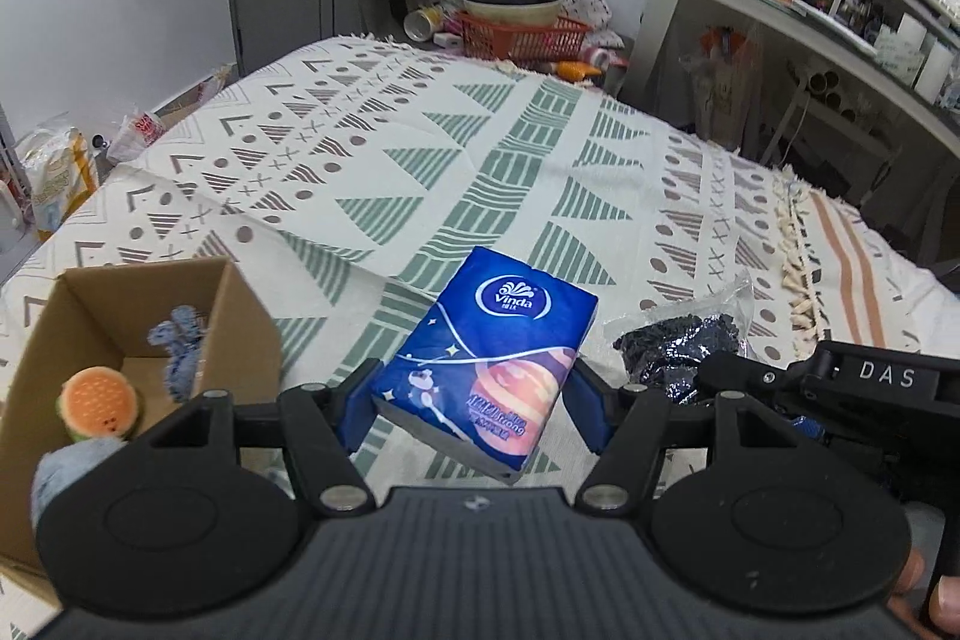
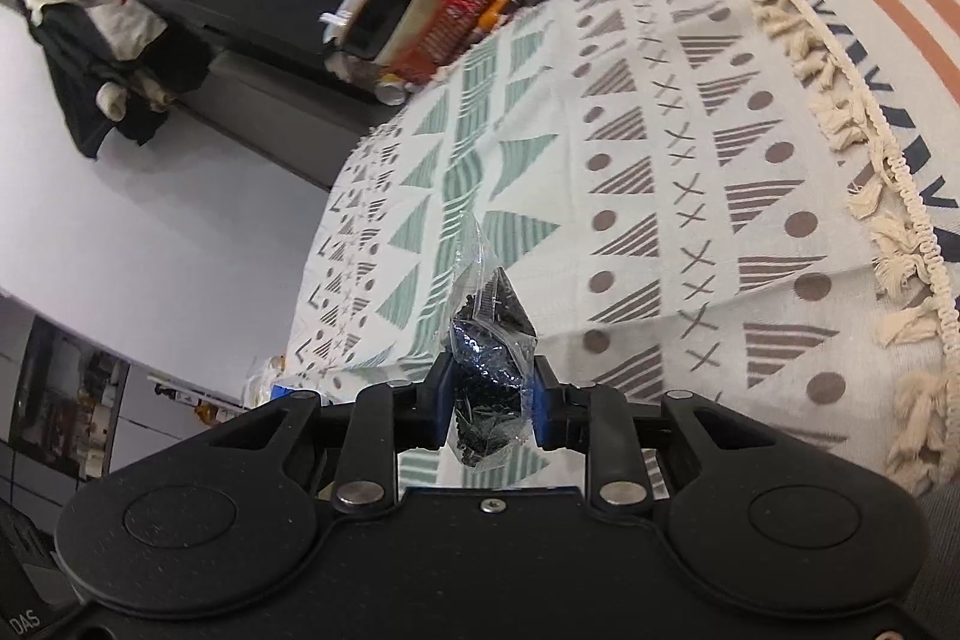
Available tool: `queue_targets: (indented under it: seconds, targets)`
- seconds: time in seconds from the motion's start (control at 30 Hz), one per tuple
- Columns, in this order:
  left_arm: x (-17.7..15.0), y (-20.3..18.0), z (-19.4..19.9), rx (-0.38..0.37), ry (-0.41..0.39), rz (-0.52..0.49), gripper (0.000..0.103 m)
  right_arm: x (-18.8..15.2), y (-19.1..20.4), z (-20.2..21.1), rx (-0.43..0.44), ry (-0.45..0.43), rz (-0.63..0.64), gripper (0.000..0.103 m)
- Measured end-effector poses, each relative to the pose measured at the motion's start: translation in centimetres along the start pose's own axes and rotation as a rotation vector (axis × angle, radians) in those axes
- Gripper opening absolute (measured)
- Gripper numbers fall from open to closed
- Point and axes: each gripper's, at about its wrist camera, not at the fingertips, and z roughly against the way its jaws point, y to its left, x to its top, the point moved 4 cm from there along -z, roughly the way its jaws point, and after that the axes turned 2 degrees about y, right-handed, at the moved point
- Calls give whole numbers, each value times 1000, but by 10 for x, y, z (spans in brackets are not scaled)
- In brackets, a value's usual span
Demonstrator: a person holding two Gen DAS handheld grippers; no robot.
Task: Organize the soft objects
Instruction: 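Carry the tissue pack and black bag over the box with both tools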
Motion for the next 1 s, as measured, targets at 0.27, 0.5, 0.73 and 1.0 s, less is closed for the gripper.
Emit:
queue_targets:
  seconds: [0.27, 0.5, 0.73, 1.0]
  targets:
    - [-1, 22, 37, -2, -52, 41, 64, -11, 46, 22, 34, -40, 92, 25]
    - [-4, 43, 63, -1, -86, 75, 64, -19, 79, 34, 64, -52, 138, 25]
    - [-5, 68, 83, 1, -124, 112, 64, -33, 108, 40, 118, -39, 177, 26]
    - [-10, 104, 96, 16, -148, 159, 64, -51, 131, 34, 141, -29, 213, 25]
